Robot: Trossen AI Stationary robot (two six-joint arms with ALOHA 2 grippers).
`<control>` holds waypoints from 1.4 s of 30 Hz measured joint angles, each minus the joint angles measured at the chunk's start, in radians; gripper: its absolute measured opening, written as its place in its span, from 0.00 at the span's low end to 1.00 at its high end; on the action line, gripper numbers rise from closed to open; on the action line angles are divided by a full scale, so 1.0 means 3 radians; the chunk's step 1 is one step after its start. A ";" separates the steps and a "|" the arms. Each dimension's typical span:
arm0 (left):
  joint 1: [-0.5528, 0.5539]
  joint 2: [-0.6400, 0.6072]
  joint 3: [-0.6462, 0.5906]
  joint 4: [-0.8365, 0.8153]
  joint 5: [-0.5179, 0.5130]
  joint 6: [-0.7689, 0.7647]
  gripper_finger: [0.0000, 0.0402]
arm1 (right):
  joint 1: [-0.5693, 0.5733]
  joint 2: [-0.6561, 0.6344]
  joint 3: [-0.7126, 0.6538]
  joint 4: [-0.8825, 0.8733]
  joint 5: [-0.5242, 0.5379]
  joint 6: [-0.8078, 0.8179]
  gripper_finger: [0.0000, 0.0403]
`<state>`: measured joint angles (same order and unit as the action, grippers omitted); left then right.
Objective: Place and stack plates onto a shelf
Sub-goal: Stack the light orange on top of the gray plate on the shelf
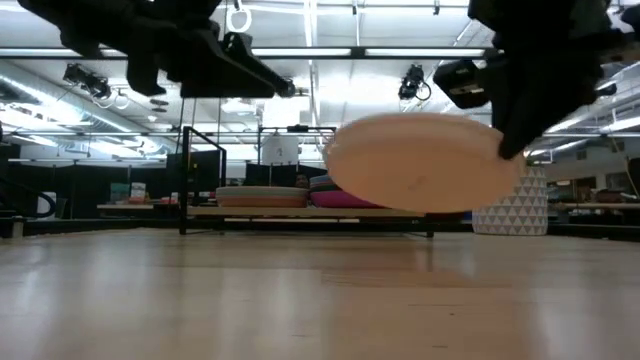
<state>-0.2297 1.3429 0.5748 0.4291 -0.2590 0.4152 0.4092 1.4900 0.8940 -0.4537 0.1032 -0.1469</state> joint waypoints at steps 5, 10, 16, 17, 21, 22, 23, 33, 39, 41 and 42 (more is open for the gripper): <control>-0.0021 0.0192 0.0154 -0.0014 0.0175 0.0129 0.57 | -0.0131 -0.0209 0.0000 0.0077 -0.0100 -0.0276 0.05; -0.0018 0.0480 0.0376 -0.0008 0.0168 0.0498 0.57 | -0.0271 -0.0303 0.0000 0.0119 -0.0397 -0.0334 0.05; -0.0008 0.0840 0.0666 -0.0077 0.0125 0.0857 0.57 | -0.0304 -0.0291 0.0000 0.0190 -0.0509 -0.0395 0.05; -0.0008 0.0886 0.0693 -0.0107 0.0117 0.0923 0.57 | -0.0304 -0.0291 0.0000 0.0209 -0.0509 -0.0395 0.05; -0.0007 0.0991 0.0831 -0.0303 -0.0061 0.0989 0.52 | -0.0304 -0.0307 0.0000 0.0273 -0.0602 -0.0372 0.05; -0.0004 0.0992 0.0841 -0.0353 -0.0102 0.0995 0.50 | -0.0304 -0.0311 0.0000 0.0279 -0.0613 -0.0343 0.06; -0.0003 0.0989 0.0845 -0.0407 -0.0119 0.0996 0.47 | -0.0304 -0.0311 0.0000 0.0302 -0.0614 -0.0319 0.06; -0.0051 0.0977 0.0858 -0.0504 -0.0068 0.0982 0.17 | -0.0436 -0.0312 0.0000 0.0406 -0.0856 0.0003 0.07; -0.0115 0.0977 0.0857 -0.0552 -0.0088 0.0837 0.15 | -0.0438 -0.0346 0.0021 0.0398 -0.0814 0.0075 0.15; -0.0126 0.0972 0.0862 -0.0557 -0.0119 0.0805 0.16 | -0.0436 -0.0409 0.0107 0.0219 -0.0708 0.0149 0.20; -0.0131 0.0971 0.0864 -0.0558 -0.0131 0.0788 0.16 | -0.0432 -0.0457 0.0175 0.0069 -0.0618 0.0185 0.22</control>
<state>-0.2690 1.6341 0.8341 0.2616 -0.2984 0.6517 0.2796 1.3530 0.9465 -0.4330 -0.0821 -0.0914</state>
